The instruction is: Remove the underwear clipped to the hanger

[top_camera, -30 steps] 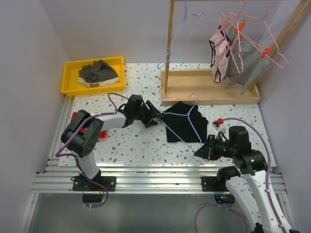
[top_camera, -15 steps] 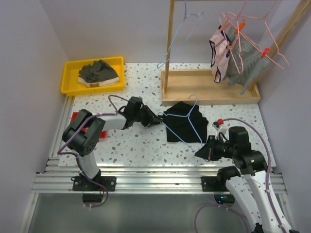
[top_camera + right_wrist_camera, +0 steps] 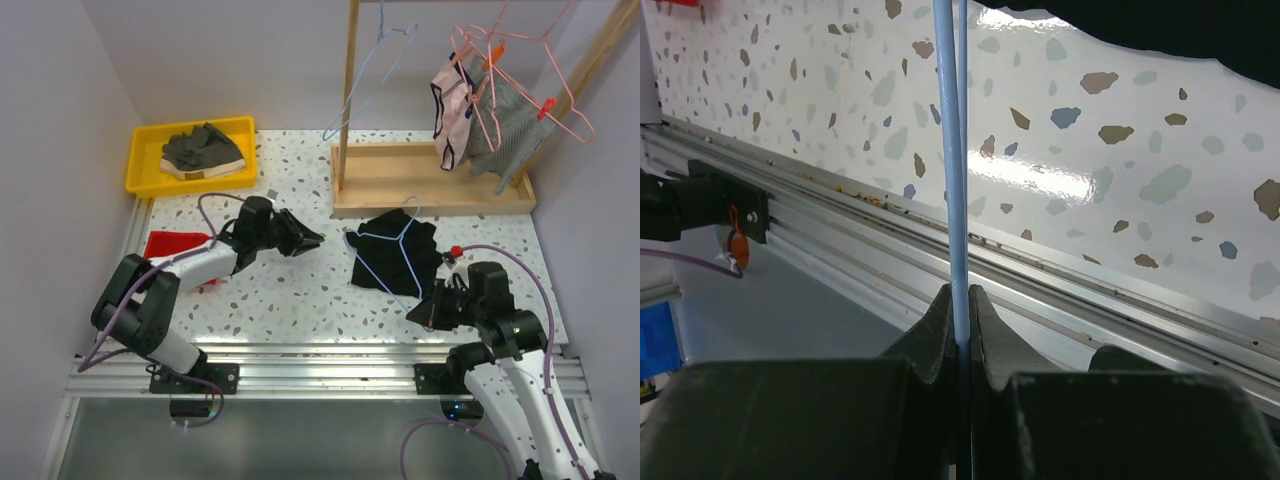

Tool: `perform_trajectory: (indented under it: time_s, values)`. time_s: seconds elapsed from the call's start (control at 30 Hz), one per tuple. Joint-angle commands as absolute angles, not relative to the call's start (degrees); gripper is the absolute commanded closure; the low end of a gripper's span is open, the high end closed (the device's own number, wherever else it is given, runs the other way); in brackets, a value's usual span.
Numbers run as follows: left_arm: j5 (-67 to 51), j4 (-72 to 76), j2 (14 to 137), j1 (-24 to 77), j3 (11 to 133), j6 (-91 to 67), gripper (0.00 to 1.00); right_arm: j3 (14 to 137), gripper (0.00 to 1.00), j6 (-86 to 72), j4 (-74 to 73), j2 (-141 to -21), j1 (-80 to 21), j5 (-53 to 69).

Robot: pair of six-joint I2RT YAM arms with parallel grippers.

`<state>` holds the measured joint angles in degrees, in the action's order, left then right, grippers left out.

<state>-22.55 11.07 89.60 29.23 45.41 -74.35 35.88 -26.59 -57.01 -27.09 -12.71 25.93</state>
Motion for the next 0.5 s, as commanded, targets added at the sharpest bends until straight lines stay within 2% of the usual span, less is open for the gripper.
perform_trajectory:
  time_s: [0.0, 0.27, 0.47]
  values:
    - [-21.1, 7.5, 84.0, 23.1, 42.5, -70.9, 1.0, 35.7, 1.0, -27.2, -56.1, -27.2, -12.6, 25.0]
    - [-21.0, -3.9, 80.4, 3.7, 51.7, -59.0, 1.0, 35.0, 1.0, -26.0, -57.1, -26.5, -12.6, 27.0]
    - [-18.1, -12.7, 81.8, -3.2, 59.3, -55.5, 1.0, 35.0, 1.0, -25.0, -57.2, -27.3, -12.6, 28.3]
